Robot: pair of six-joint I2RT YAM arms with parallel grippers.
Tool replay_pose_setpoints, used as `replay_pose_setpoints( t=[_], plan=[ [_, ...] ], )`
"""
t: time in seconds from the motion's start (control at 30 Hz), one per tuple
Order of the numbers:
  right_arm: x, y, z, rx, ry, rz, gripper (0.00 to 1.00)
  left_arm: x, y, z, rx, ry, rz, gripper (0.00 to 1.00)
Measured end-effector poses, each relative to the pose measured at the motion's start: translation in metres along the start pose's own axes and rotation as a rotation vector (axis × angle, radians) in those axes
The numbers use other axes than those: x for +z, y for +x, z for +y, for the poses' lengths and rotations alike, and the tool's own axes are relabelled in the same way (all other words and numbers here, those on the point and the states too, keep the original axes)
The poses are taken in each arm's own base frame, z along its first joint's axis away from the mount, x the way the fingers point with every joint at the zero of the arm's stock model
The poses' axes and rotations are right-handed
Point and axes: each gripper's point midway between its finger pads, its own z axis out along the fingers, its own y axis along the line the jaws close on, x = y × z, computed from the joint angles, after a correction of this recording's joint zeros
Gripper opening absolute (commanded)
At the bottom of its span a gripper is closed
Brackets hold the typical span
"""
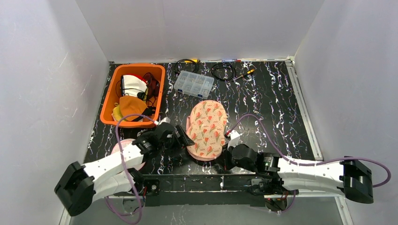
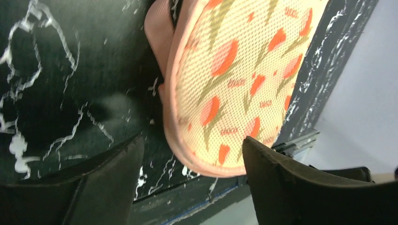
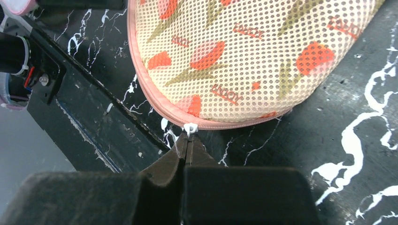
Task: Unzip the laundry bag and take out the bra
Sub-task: Unzip the laundry bag at the center of the board.
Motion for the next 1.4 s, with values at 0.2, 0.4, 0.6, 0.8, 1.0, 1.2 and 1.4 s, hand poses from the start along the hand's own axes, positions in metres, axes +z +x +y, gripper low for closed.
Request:
replay_pose_setpoints(
  t=[0.2, 0.4, 0.6, 0.8, 1.0, 1.2, 1.4],
  plan=[
    [0.011, 0.007, 0.008, -0.006, -0.025, 0.039, 0.01, -0.023, 0.028, 0.018, -0.038, 0.049, 0.040, 0.83],
    [0.027, 0.005, 0.026, -0.022, -0.062, 0.070, 0.01, -0.033, 0.057, 0.011, -0.026, 0.069, 0.089, 0.84],
    [0.038, -0.006, 0.051, -0.031, -0.122, 0.065, 0.01, -0.020, 0.057, 0.004, -0.034, 0.012, 0.077, 0.80],
    [0.036, -0.011, 0.064, -0.029, -0.169, 0.060, 0.01, -0.010, 0.048, 0.002, -0.070, -0.005, 0.025, 0.64],
    [0.033, -0.014, 0.068, -0.026, -0.184, 0.051, 0.01, -0.007, 0.039, 0.002, -0.086, -0.016, -0.026, 0.40],
    [0.030, -0.017, 0.069, -0.024, -0.189, 0.042, 0.01, -0.008, 0.033, 0.002, -0.089, -0.034, -0.057, 0.12],
    [0.025, -0.019, 0.067, -0.023, -0.182, 0.036, 0.01, -0.009, 0.028, -0.003, -0.107, -0.025, -0.066, 0.00]
  ],
)
